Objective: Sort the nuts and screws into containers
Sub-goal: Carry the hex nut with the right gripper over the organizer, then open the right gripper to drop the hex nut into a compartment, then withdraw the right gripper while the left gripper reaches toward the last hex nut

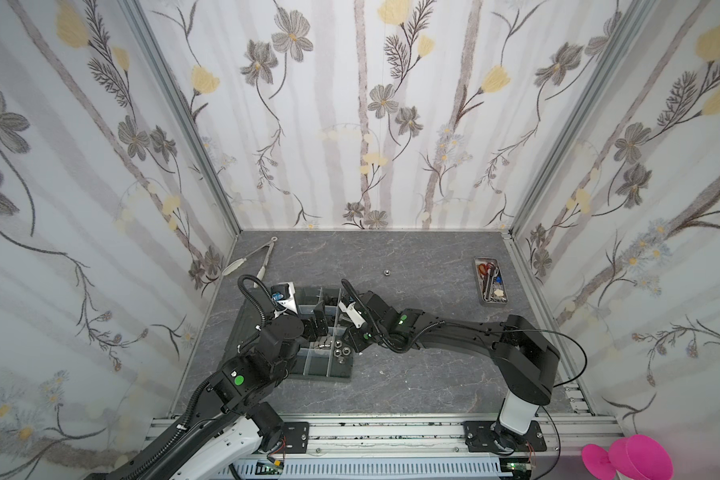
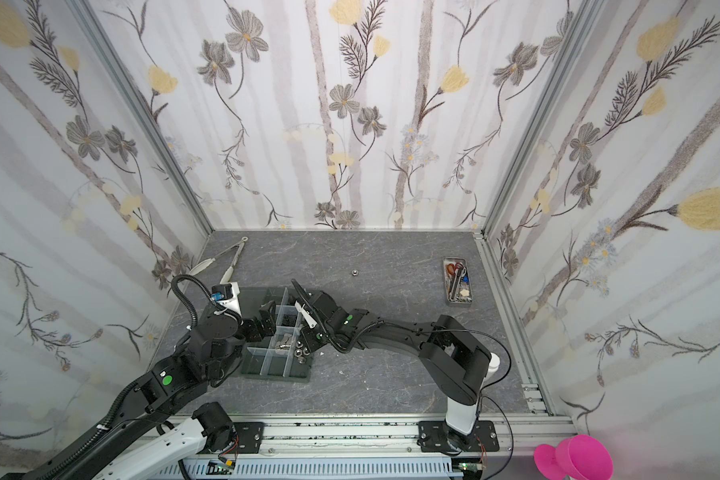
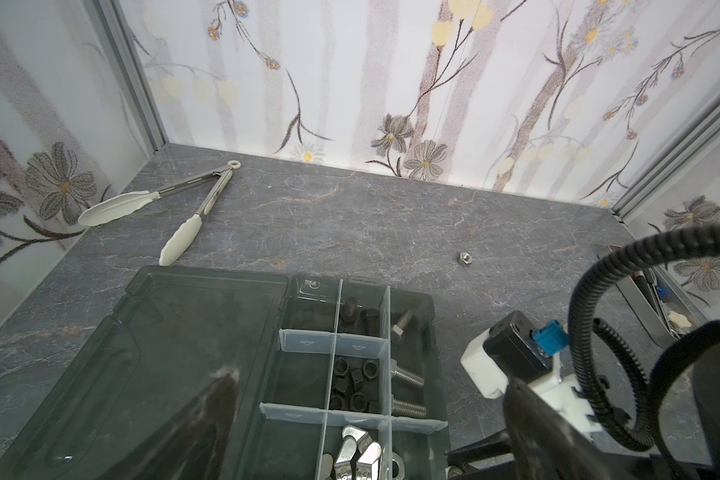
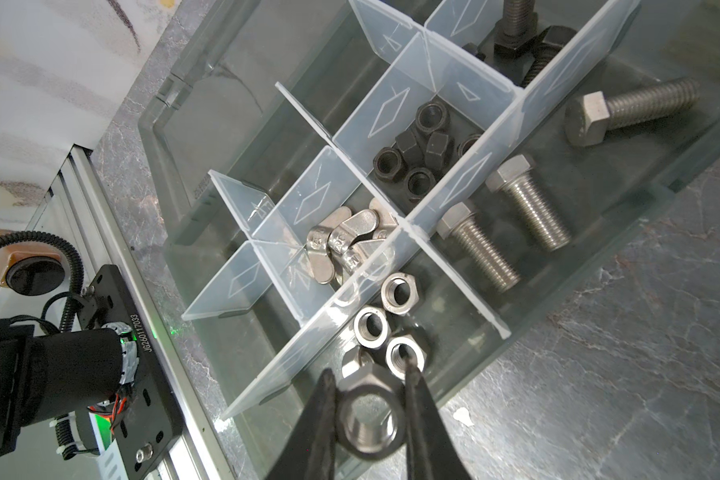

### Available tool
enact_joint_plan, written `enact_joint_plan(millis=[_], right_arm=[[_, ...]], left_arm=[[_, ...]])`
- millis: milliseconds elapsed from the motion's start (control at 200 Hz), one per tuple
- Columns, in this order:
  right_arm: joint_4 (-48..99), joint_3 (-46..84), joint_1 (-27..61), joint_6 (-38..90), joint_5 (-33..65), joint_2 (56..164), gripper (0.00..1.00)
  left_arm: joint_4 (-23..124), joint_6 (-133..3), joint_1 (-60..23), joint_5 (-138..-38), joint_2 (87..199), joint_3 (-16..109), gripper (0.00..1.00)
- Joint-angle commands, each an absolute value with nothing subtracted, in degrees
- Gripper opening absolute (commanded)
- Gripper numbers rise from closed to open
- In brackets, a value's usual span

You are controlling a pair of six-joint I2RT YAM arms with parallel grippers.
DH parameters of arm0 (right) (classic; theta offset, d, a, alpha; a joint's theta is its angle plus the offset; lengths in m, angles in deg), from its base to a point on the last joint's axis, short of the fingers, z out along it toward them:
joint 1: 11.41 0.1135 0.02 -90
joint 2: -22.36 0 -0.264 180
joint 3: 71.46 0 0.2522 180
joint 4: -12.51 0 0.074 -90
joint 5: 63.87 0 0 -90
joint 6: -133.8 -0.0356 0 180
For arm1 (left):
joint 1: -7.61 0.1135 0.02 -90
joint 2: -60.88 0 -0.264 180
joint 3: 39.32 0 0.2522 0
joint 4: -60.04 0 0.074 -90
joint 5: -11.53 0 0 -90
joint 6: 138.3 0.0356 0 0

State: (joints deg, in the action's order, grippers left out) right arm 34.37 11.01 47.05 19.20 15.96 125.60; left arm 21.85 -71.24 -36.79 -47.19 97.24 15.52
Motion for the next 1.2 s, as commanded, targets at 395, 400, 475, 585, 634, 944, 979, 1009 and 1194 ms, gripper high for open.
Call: enact_joint_plan(millis=[395, 400, 475, 585, 634, 944, 979, 1009, 1194], right_arm=[[31.96, 12.57, 47.04, 18.84, 15.07, 127.41, 0.47], [31.97, 12.59, 47.04, 18.89, 15.06, 127.4, 0.47], [32.0, 12.65, 46.79, 19.01, 15.22, 127.01, 0.49], [31.57, 12.31, 46.18, 19.13, 15.19, 125.8, 0.49], [31.26, 11.81, 45.6, 19.1, 15.06, 124.95, 0.49], [26.88, 3.59, 39.31, 17.68, 14.21, 116.93, 0.49], [26.42, 2.32, 38.29, 17.44, 13.96, 116.12, 0.49], [26.14, 1.33, 37.4, 17.28, 13.91, 115.0, 0.49], [24.62, -4.89, 30.85, 16.91, 12.99, 108.55, 0.48]], left_arm=[[23.2, -72.12, -36.77, -49.37, 96.85, 14.97, 1.0], [23.22, -72.12, -36.73, -49.51, 96.88, 14.96, 1.0], [23.42, -71.92, -36.68, -50.51, 98.39, 15.24, 1.0], [23.86, -71.22, -36.47, -52.98, 101.49, 15.97, 1.0], [24.04, -70.82, -36.36, -54.78, 103.42, 16.7, 1.0], [24.47, -67.7, -35.98, -60.97, 117.38, 25.62, 0.97], [24.69, -67.28, -35.98, -61.52, 119.25, 26.82, 0.97], [24.83, -66.86, -35.98, -62.24, 120.95, 27.67, 0.96], [25.72, -65.07, -35.78, -63.97, 130.21, 33.5, 0.94]])
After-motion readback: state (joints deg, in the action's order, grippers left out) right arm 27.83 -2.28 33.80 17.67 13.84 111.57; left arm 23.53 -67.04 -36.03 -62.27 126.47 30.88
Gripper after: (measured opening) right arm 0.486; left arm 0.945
